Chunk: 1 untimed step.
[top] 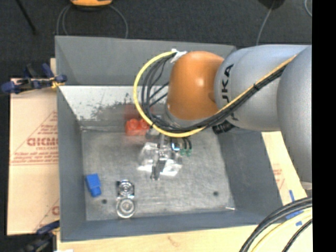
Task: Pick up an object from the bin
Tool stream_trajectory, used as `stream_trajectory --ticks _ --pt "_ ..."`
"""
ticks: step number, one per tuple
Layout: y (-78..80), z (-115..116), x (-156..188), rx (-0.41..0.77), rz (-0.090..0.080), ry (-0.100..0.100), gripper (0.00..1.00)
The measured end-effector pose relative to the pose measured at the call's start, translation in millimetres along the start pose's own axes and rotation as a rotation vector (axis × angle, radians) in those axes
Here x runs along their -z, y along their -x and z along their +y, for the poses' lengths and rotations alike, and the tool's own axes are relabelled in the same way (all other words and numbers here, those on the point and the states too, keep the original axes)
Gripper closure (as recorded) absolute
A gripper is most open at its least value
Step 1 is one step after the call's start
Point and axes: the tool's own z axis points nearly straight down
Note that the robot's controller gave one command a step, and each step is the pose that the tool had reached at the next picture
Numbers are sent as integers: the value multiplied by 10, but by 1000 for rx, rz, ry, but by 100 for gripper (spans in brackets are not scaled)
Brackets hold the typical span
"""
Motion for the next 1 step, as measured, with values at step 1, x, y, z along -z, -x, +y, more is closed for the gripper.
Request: stream_trajectory --ticks 1 --pt "422 -429 -798 287 1 -5 0"
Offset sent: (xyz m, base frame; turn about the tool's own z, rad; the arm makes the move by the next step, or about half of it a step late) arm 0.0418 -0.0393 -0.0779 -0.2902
